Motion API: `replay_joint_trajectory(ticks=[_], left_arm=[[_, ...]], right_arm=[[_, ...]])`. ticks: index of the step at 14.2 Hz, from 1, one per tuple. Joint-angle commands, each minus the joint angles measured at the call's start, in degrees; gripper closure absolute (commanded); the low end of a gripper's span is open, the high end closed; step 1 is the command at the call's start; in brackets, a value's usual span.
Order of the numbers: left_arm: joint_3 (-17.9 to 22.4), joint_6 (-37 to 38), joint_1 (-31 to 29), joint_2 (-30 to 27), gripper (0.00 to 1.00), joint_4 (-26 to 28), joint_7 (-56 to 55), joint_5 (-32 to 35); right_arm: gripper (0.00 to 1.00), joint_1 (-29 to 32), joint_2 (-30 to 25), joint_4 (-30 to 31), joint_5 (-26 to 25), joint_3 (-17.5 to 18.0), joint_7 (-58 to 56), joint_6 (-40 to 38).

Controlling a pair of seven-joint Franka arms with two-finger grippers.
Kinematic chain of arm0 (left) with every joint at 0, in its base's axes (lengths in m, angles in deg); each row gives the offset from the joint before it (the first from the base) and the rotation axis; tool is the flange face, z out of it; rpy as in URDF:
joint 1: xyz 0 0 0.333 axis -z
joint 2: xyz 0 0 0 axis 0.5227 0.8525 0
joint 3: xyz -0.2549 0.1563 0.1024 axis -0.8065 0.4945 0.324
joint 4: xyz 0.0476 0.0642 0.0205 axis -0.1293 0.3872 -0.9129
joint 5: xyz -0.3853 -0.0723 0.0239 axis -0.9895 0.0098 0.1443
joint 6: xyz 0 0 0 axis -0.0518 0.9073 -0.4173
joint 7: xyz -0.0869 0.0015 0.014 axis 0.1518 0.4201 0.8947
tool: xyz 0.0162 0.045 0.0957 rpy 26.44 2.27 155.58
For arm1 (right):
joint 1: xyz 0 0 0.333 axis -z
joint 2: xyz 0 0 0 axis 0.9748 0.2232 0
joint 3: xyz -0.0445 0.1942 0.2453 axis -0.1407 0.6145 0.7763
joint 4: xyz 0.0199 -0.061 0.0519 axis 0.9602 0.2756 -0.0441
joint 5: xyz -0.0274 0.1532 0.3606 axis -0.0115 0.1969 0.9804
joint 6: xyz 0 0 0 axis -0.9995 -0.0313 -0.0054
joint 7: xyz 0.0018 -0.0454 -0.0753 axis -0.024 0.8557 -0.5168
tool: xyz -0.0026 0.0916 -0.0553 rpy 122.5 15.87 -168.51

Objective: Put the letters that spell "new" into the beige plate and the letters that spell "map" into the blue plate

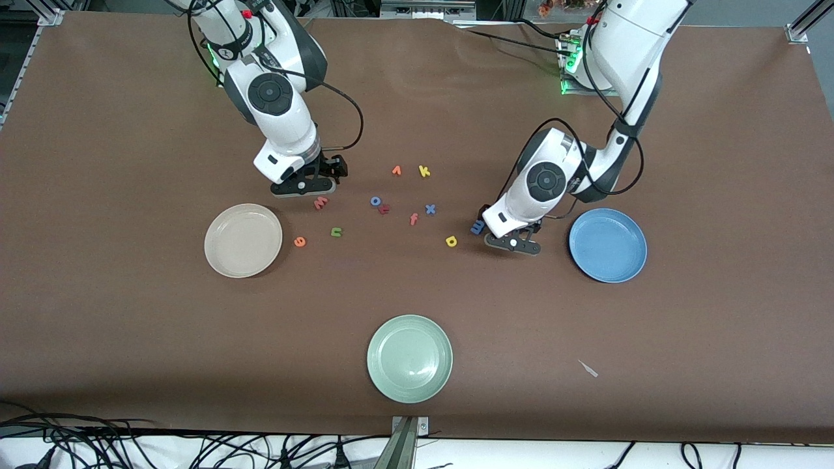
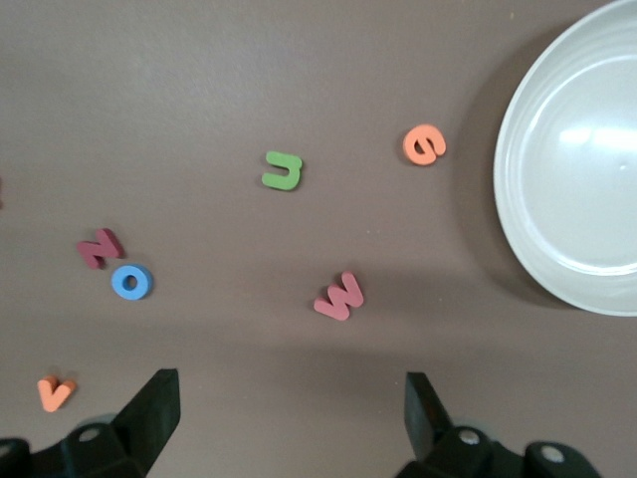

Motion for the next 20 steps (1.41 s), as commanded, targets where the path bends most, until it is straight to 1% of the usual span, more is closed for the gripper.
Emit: replay_joint_trajectory(ticks=[1, 2, 3, 5, 6, 7, 9, 10, 11, 12, 14, 15, 16, 17, 19, 20], left_arm=[[0.4, -1.0, 0.9, -0.2, 0.21, 0.5, -0.5, -0.5], [0.5, -1.0, 1.0, 0.1, 0.26, 0.4, -0.5, -0.4], [0.6, -1.1, 1.0, 0.5, 0.28, 0.3, -0.5, -0.4], [0.6, -1.1, 0.4, 0.5, 0.28, 0.4, -0.5, 3.9], [0.6, -1.1, 0.3, 0.6, 0.33, 0.4, -0.7, 4.5], [0.6, -1.1, 0.5, 0.6, 0.51, 0.3, -1.2, 4.8], [0.6, -0.9, 0.4, 0.5, 0.86, 0.4, -1.7, 4.9], [0.6, -0.5, 0.4, 0.5, 0.97, 0.4, -1.6, 4.9], [0.6, -0.2, 0.5, 0.3, 1.0, 0.4, -1.5, 4.9], [0.7, 1.4, 0.4, -0.4, 1.0, -0.1, -1.3, 4.9], [1.0, 8.1, -0.2, -3.4, 1.0, -1.9, -1.2, 5.6], [1.1, 11.7, -0.6, -4.5, 1.0, -3.0, -0.9, 8.4], [1.2, 14.5, -1.7, -5.6, 1.0, -4.1, 0.3, 11.8], [1.1, 16.0, -3.4, -6.3, 1.0, -4.6, 1.8, 13.9], [1.4, 17.1, -6.1, -6.7, 1.0, -4.6, 6.5, 14.2], [1.4, 17.4, -8.4, -6.7, 1.0, -4.6, 8.9, 14.3]], right_arm=[[0.0, 0.1, 0.8, 2.7, -1.3, -0.3, 1.4, 4.2], [0.0, 0.1, 1.8, 2.9, -1.4, -0.9, 1.5, 5.5], [0.0, 0.1, 2.7, 3.3, -1.3, -1.5, 1.6, 7.1], [0.0, 0.1, 4.9, 4.1, -1.5, -2.8, 1.9, 10.7], [0.0, 0.1, 6.1, 4.6, -1.9, -3.2, 1.8, 13.2], [0.0, 0.1, 7.4, 5.2, -2.5, -4.2, 1.9, 15.7], [0.0, 0.1, 9.2, 6.0, -2.6, -4.6, 1.9, 18.8], [0.0, 0.0, 9.5, 6.0, -2.6, -4.6, 1.9, 19.0], [0.0, 0.0, 9.5, 6.0, -2.6, -4.7, 1.8, 19.0], [0.0, 0.0, 9.5, 6.0, -2.9, -4.7, 1.9, 19.0], [0.01, -0.2, 10.4, 5.9, -3.5, -4.7, 2.5, 19.5], [0.03, -0.5, 10.9, 6.0, -4.6, -4.7, 2.6, 19.8], [0.08, -0.5, 11.2, 6.0, -5.5, -5.1, 2.8, 19.9], [0.09, -0.5, 11.3, 6.0, -6.2, -5.3, 3.0, 19.9], [0.13, -0.9, 11.7, 5.9, -6.3, -5.3, 3.8, 19.9], [0.15, -1.5, 12.0, 5.9, -6.4, -5.5, 4.3, 19.9]])
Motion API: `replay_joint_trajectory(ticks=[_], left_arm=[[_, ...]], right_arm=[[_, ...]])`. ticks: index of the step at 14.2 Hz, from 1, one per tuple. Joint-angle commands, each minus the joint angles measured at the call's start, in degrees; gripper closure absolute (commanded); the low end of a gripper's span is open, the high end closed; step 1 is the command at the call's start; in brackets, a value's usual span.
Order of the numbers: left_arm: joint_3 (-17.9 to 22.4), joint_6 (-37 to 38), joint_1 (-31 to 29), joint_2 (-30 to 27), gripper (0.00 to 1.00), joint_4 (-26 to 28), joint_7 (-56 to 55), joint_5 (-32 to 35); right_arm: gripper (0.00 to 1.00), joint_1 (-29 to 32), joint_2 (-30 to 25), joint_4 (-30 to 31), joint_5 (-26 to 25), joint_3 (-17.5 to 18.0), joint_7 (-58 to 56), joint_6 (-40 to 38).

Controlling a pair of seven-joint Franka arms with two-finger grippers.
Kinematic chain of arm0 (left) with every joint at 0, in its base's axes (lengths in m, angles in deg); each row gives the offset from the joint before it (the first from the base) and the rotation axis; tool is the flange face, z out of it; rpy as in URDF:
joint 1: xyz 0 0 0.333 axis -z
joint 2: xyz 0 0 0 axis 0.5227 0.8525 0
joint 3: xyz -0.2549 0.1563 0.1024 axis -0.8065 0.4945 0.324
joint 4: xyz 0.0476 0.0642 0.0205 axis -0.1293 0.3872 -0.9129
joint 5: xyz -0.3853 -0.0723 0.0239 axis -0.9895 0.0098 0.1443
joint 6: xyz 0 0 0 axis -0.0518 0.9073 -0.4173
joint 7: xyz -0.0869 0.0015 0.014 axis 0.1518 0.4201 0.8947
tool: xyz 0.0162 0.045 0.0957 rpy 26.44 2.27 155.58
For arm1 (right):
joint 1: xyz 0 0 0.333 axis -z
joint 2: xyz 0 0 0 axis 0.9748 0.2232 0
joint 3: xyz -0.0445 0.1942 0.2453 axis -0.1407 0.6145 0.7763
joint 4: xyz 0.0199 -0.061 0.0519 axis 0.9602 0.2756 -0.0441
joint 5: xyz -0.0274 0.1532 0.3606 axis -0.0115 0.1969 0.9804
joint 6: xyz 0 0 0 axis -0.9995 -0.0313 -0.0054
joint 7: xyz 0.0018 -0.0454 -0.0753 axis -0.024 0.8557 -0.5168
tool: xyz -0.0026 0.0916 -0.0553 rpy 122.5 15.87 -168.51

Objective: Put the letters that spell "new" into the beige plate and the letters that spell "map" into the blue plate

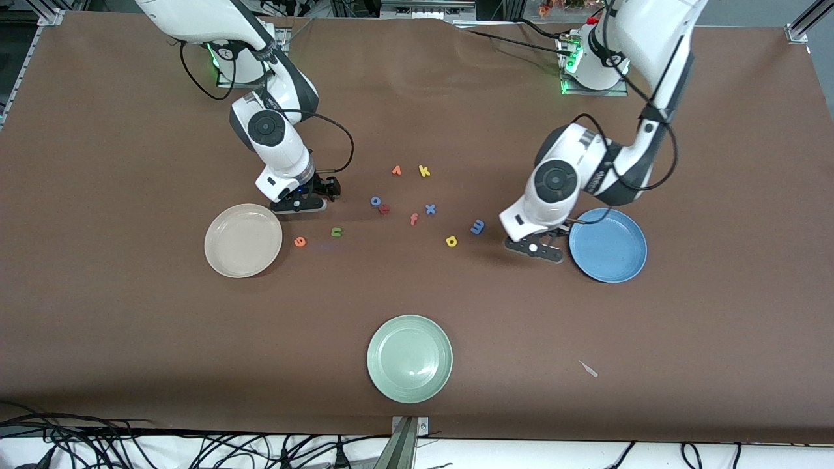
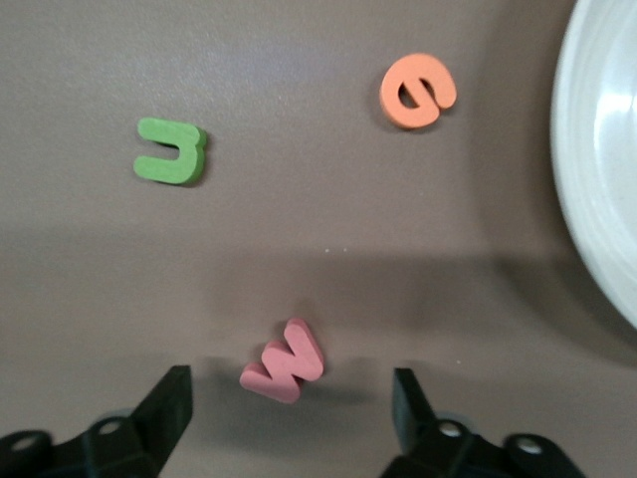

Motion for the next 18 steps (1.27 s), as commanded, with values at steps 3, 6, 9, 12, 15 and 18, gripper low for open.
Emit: replay_joint_trajectory(ticks=[3, 6, 9, 12, 15, 18], left_arm=[[-0.4, -1.0, -10.9, 0.5, 1.0, 0.5, 12.2, 4.8], [-0.7, -2.3, -13.3, 3.6, 0.8, 1.2, 12.3, 5.5], [-0.8, -1.5, -12.9, 3.5, 0.0, 0.8, 12.4, 5.3], [-4.2, -1.1, -12.6, 2.3, 0.0, -1.4, 12.1, 5.0], [-10.4, 2.5, -12.4, 2.3, 0.0, -5.0, 11.8, 4.6], [-15.7, 2.1, -10.3, 4.6, 0.0, -5.0, 10.0, 4.7]], right_arm=[[0.22, -1.9, 1.2, 0.4, -4.4, -1.5, 5.1, 1.6], [0.3, -1.9, 1.8, 0.3, -8.9, -1.5, 9.4, 1.7], [0.44, -1.9, 2.1, 0.2, -11.4, -1.6, 12.4, 1.8], [0.57, -1.8, 2.1, 0.1, -11.4, -1.6, 12.5, 1.8], [0.65, -1.8, 2.1, 0.0, -11.4, -1.6, 12.7, 1.7], [0.67, -1.8, 1.9, -0.3, -11.4, -1.8, 12.5, 1.5]])
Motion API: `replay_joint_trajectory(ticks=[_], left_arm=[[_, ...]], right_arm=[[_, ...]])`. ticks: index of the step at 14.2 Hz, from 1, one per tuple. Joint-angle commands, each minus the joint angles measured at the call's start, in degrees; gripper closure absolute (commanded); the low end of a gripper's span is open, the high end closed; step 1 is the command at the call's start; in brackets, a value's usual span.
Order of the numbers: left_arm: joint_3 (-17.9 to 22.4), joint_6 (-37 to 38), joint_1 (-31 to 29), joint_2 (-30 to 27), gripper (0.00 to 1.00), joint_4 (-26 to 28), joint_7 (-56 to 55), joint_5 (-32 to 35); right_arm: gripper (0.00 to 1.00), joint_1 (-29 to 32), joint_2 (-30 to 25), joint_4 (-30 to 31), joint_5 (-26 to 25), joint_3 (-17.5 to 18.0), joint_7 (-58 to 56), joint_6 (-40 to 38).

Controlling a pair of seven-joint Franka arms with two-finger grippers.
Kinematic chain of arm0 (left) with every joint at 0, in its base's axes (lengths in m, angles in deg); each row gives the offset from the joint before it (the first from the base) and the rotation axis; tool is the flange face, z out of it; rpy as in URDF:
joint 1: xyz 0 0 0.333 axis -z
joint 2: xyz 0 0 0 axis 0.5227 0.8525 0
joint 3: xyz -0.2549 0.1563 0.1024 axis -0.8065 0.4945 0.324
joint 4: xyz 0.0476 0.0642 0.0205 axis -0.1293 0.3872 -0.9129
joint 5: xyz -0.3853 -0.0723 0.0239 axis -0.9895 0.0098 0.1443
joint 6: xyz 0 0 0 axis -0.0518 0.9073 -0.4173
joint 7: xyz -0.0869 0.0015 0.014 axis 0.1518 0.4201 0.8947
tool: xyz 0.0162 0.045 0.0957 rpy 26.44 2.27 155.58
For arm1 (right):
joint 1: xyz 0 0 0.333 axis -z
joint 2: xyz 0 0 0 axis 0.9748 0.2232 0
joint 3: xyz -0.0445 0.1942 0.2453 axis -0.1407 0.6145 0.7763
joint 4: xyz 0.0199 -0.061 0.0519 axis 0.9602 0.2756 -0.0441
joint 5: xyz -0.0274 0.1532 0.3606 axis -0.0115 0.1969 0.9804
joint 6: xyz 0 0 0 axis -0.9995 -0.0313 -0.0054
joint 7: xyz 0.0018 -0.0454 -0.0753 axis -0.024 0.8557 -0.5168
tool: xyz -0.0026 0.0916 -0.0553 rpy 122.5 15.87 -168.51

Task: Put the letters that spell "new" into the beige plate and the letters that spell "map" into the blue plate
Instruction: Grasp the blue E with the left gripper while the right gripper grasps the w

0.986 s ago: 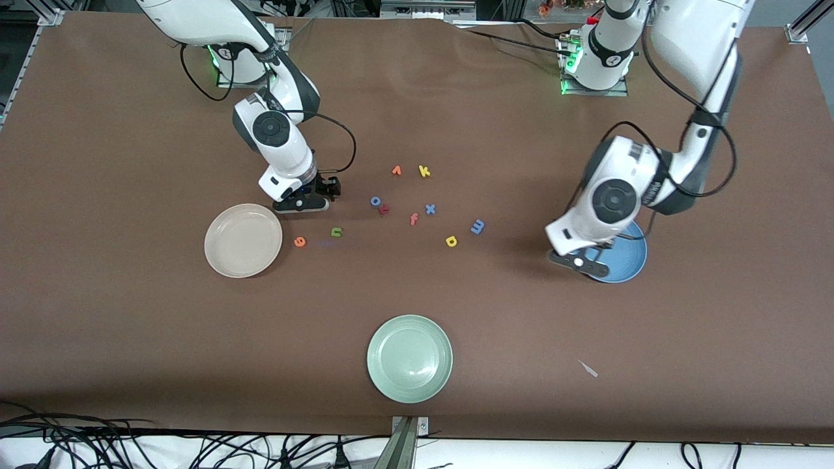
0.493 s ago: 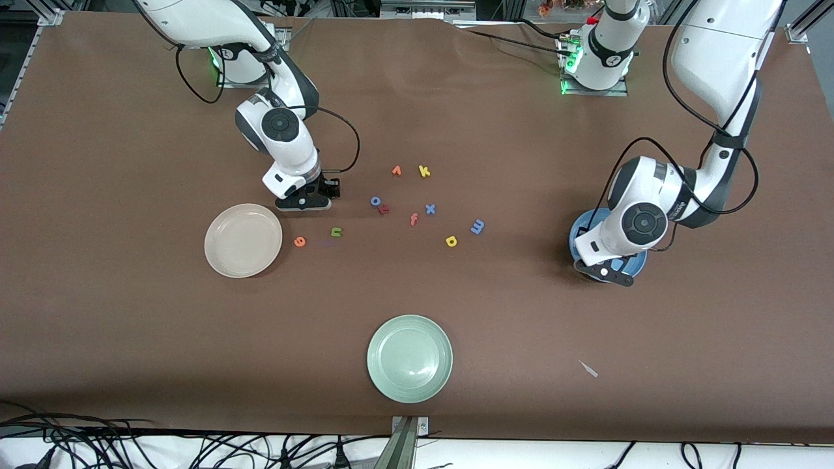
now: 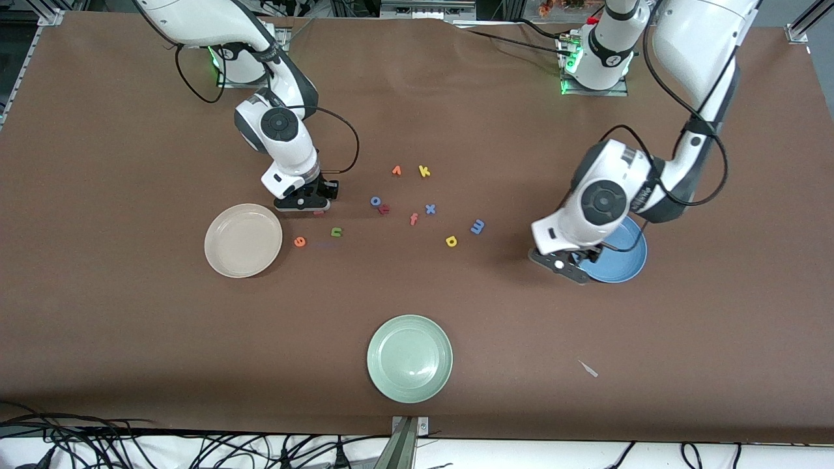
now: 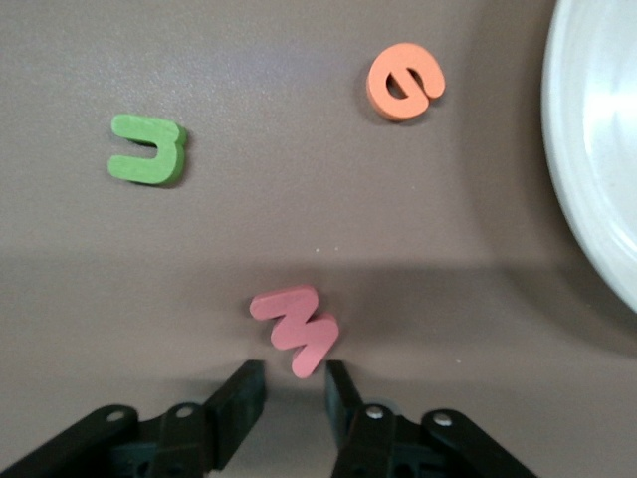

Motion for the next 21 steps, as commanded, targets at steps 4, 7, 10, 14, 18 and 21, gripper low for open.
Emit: replay_joint_trajectory(ticks=[4, 7, 10, 14, 18, 21], left_arm=[[-2.5, -5.0, 7.9, 5.3, 0.0, -0.4, -4.1, 0.5], [-2.2, -10.3, 11.1, 9.6, 0.0, -0.4, -13.1, 4.5], [-2.2, -11.8, 11.2, 11.1, 0.0, -0.4, -14.3, 7.4], [-2.2, -11.8, 11.2, 11.2, 0.28, -0.4, -14.3, 7.7], [-2.0, -11.8, 10.6, 11.2, 0.87, -0.4, -14.4, 7.7], [-2.0, -10.9, 9.6, 9.8, 1.0, -0.9, -14.1, 7.6]], right_arm=[[0.26, -0.4, 0.6, -1.2, -1.6, -0.8, 1.5, 0.8], [0.22, -0.1, 0.8, -2.7, -1.8, -0.8, -0.1, 0.7], [0.22, -0.4, 1.1, -2.9, -2.3, -0.8, -1.8, 0.7], [0.22, -0.4, 1.1, -3.0, -3.3, -0.6, -10.1, 0.8], [0.22, -0.5, 1.0, -2.8, -6.8, -0.3, -13.2, 1.0], [0.22, -0.4, 1.8, -2.3, -9.8, -0.4, -13.3, 3.2]])
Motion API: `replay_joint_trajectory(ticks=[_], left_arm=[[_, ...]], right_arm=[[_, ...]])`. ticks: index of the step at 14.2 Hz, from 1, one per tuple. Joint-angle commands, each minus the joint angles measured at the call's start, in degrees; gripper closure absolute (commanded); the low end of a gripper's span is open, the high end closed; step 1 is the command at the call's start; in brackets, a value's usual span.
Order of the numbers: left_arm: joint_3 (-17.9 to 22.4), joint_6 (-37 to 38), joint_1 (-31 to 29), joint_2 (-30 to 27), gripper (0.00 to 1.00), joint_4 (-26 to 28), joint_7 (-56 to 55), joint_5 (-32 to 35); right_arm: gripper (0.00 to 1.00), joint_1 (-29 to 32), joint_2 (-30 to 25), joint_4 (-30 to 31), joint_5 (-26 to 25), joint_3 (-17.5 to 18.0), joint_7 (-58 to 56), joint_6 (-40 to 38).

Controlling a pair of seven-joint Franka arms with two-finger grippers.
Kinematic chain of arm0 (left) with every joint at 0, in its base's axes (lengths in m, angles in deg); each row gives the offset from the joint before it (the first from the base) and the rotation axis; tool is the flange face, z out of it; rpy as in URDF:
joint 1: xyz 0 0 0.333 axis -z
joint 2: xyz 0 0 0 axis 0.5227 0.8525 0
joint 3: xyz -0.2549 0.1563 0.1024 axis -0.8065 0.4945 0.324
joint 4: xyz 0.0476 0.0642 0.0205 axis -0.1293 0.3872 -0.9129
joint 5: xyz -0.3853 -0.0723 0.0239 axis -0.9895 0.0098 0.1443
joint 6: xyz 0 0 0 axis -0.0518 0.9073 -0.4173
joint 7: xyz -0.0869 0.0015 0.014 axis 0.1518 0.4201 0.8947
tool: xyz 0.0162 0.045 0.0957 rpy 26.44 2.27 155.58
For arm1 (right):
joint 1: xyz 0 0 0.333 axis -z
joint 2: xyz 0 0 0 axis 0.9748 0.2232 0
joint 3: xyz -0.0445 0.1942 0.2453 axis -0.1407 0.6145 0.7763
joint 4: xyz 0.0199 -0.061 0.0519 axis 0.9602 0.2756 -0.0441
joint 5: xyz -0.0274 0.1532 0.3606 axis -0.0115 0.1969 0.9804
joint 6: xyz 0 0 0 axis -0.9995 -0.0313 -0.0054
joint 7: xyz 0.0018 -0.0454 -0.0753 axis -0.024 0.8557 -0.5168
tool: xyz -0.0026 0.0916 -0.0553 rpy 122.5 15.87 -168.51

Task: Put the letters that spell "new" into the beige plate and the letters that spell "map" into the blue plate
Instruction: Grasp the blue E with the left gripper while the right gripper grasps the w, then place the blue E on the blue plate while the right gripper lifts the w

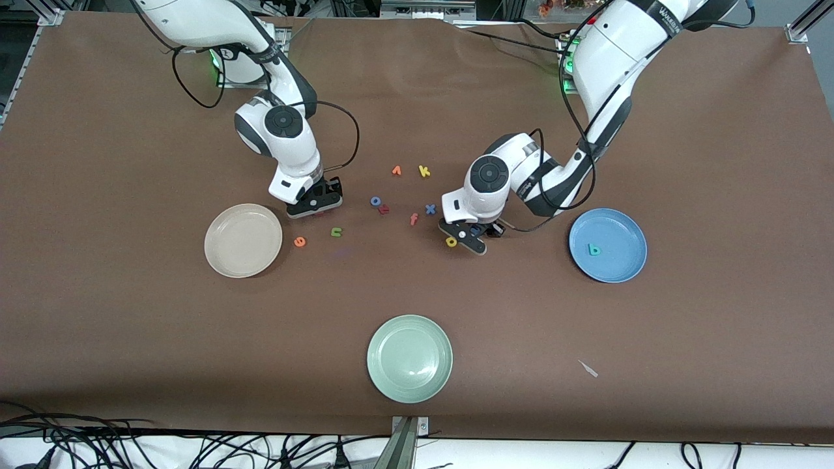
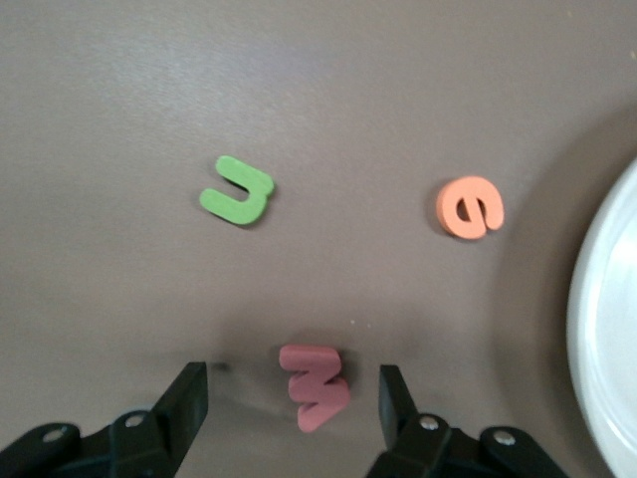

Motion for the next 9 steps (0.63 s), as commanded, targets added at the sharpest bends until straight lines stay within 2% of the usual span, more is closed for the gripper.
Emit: replay_joint_trajectory(ticks=[1, 4, 9], left_arm=[[0.0, 2.2, -2.5, -2.4, 1.0, -0.4, -0.3, 2.4], [-0.3, 8.0, -7.4, -6.7, 1.0, -0.5, 6.2, 1.4], [-1.4, 17.2, -18.2, -11.0, 1.0, 0.1, 21.2, 1.3]], right_arm=[[0.22, -0.1, 1.4, 0.0, -1.8, -0.2, -1.5, 2.4], [0.24, 0.5, 2.2, 0.3, -1.8, -0.5, -2.0, 4.1], [0.42, 1.0, 3.1, 0.7, -1.7, -1.2, -2.7, 5.7]])
